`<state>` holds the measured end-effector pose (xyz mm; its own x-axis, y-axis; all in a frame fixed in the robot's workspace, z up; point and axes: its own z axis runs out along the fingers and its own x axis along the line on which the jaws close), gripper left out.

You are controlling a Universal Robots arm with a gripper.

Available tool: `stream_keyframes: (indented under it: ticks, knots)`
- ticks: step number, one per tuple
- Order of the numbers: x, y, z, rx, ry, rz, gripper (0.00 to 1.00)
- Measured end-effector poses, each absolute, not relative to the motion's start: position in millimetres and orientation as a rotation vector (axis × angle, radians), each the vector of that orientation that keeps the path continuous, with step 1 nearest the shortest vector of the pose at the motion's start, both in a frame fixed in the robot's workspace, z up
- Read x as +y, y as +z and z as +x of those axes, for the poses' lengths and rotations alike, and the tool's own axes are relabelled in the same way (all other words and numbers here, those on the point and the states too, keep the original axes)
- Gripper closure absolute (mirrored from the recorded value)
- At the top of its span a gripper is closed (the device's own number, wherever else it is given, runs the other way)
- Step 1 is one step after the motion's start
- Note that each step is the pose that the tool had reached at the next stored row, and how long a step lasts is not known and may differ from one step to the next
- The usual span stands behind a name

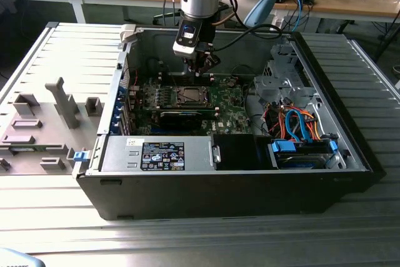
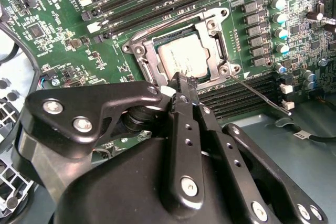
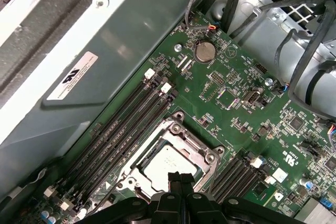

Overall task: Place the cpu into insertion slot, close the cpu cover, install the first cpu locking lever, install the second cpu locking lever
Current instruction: 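Install the first cpu locking lever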

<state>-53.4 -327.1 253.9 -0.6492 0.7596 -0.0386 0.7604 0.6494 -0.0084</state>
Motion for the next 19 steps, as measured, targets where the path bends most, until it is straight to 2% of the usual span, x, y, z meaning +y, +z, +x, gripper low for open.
stream_keyframes:
  ticks: [19]
  knots:
    - [-327.1, 253.9, -53.4, 2.834, -0.037, 1.280, 0.89]
